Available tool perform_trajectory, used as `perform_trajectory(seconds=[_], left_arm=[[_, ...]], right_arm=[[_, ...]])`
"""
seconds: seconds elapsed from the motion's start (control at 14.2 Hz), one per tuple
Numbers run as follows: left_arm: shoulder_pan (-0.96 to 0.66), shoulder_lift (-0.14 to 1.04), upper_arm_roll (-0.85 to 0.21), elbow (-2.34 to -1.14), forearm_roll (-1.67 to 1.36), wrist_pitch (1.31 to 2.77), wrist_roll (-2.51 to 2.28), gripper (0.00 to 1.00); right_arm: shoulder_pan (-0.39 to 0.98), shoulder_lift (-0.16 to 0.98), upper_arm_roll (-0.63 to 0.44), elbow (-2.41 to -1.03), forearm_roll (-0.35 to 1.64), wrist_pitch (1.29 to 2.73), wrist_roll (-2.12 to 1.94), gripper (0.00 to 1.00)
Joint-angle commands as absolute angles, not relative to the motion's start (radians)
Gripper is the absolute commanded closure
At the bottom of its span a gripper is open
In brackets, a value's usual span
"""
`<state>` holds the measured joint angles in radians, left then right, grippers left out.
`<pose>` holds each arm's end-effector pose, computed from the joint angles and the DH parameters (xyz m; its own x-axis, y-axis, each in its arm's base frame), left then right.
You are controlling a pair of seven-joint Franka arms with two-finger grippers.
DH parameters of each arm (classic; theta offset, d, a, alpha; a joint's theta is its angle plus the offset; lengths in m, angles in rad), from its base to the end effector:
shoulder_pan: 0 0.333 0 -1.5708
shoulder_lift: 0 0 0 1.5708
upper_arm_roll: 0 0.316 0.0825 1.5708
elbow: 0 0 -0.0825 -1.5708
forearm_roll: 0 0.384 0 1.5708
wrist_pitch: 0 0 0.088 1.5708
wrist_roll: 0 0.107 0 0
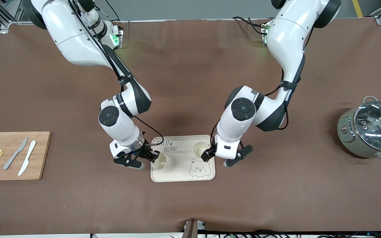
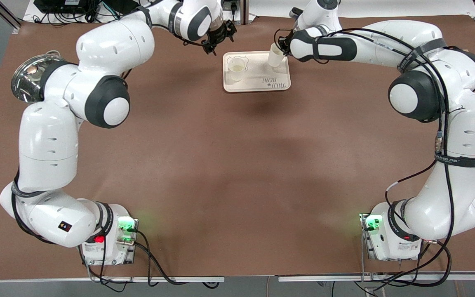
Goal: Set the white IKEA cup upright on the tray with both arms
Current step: 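Open the left gripper and withdraw while the right gripper lowers its cup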
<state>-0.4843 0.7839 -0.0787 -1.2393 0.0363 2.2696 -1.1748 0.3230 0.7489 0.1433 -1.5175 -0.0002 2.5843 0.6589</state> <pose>0.6644 -0.3979 0.3237 0.8055 0.5880 0.0738 0.5588 -0.7951 0.2357 0.6706 0.3145 0.2556 0.9453 -0.2650 0.1904 -0.2090 -0.9398 -0.2702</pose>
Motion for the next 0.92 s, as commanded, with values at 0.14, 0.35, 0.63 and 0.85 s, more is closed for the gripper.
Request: perform_trajectory(seconds=[0.14, 0.35, 0.63, 0.85], left_arm=[[-0.453, 0.678, -0.034, -1.272, 0.089, 2.114, -1.19, 0.0], [-0.407, 0.623, -0.037, -1.279, 0.089, 2.014, -1.125, 0.0], [-0.365, 0.563, -0.037, -1.308, 0.089, 1.959, -1.008, 0.0], [-0.335, 0.517, -0.038, -1.325, 0.089, 1.907, -0.907, 0.0]], right_arm=[[0.336, 0.765, 0.137, -1.514, -0.014, 2.606, 0.68, 1.0], [0.337, 0.776, 0.137, -1.514, -0.014, 2.608, 0.681, 1.0], [0.342, 0.792, 0.138, -1.514, -0.012, 2.64, 0.681, 1.0], [0.341, 0.792, 0.138, -1.514, -0.006, 2.64, 0.681, 0.45]])
